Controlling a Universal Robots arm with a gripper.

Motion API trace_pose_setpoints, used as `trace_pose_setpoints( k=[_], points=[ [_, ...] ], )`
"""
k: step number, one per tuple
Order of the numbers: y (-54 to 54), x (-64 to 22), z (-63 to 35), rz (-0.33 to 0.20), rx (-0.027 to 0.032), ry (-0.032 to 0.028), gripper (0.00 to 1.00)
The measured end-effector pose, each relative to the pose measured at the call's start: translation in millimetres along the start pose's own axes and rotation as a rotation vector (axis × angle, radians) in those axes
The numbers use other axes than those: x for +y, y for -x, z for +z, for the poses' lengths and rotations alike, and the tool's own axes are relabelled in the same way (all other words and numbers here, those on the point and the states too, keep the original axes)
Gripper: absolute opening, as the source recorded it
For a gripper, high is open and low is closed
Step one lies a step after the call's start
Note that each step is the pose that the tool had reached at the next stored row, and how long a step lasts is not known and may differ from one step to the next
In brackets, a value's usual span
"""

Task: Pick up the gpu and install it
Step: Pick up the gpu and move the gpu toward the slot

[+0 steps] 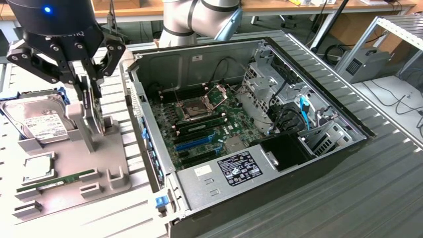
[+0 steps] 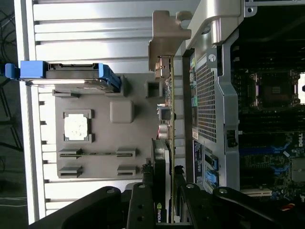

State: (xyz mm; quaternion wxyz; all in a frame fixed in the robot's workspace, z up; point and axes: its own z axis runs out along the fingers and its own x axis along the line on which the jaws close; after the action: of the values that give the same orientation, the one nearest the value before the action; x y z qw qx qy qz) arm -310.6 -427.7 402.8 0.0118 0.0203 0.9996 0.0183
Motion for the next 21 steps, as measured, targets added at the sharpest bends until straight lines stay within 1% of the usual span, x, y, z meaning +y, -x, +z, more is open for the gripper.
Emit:
trace_pose_setpoints(
  k=[12, 21],
  points=[
    [0.3, 0.5, -14.9, 0.000, -0.0002, 0.0000, 0.27],
    [0.3, 0.6, -15.7, 0.000, -0.0001, 0.0000, 0.27]
  ],
)
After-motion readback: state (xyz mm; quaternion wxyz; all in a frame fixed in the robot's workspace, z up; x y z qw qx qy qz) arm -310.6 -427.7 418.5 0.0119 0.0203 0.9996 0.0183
